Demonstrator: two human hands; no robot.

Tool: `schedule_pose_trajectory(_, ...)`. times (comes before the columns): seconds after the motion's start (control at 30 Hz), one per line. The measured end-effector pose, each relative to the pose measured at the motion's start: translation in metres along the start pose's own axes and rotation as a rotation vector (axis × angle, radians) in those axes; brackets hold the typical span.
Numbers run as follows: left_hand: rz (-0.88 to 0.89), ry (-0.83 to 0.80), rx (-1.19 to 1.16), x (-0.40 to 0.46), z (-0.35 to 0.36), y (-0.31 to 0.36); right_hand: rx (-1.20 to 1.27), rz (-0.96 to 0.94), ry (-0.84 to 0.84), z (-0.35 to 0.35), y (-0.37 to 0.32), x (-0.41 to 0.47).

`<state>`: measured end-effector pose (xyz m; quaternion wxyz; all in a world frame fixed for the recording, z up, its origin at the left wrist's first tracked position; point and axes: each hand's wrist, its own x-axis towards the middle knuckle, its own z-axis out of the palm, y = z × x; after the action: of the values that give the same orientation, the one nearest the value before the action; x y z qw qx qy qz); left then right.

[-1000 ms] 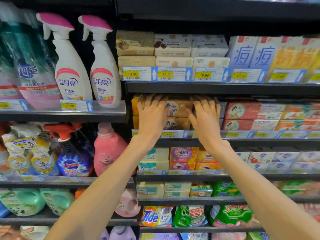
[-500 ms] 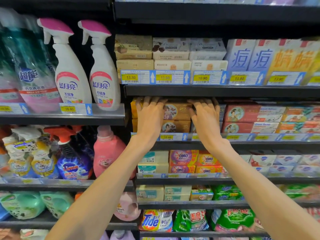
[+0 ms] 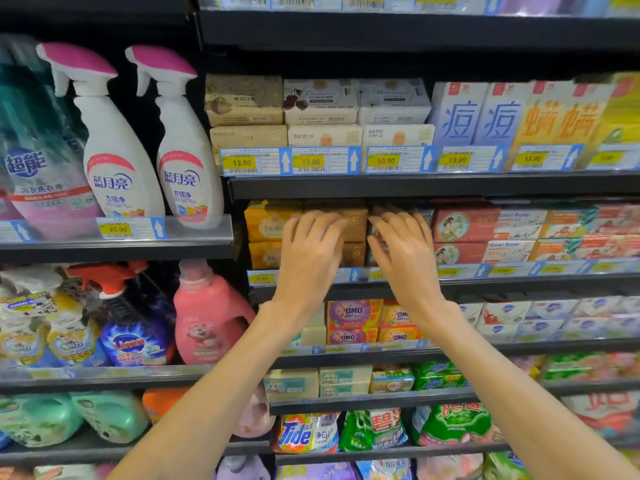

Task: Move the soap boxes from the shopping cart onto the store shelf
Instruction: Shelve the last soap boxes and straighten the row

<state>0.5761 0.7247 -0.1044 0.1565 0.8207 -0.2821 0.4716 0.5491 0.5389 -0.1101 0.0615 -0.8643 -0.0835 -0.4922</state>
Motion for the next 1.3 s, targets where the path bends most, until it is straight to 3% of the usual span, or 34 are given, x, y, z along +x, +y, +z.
schedule_pose_trajectory(0.23,0.036,-0.28,-0.222,-0.018,0.007,0.064,0.01,0.015,-0.074,-0.037,0.031,-0.042)
schedule_pose_trajectory(0.4,0.0,-0.359,-0.22,-0.014,0.021,0.098,-0.017,0.078,-0.163,-0.059,0.075,-0.059)
schedule_pose_trajectory(0.8,-0.219,-0.389,-0.011,-0.002,0.039,0.143,-0.062,0.099,-0.362,-0.08,0.137,-0.059)
schedule_pose_trajectory(1.3,-0.249,-0.428,0.027,0.004,0.046,0.142,0.038,0.08,-0.333,-0.081,0.145,-0.064)
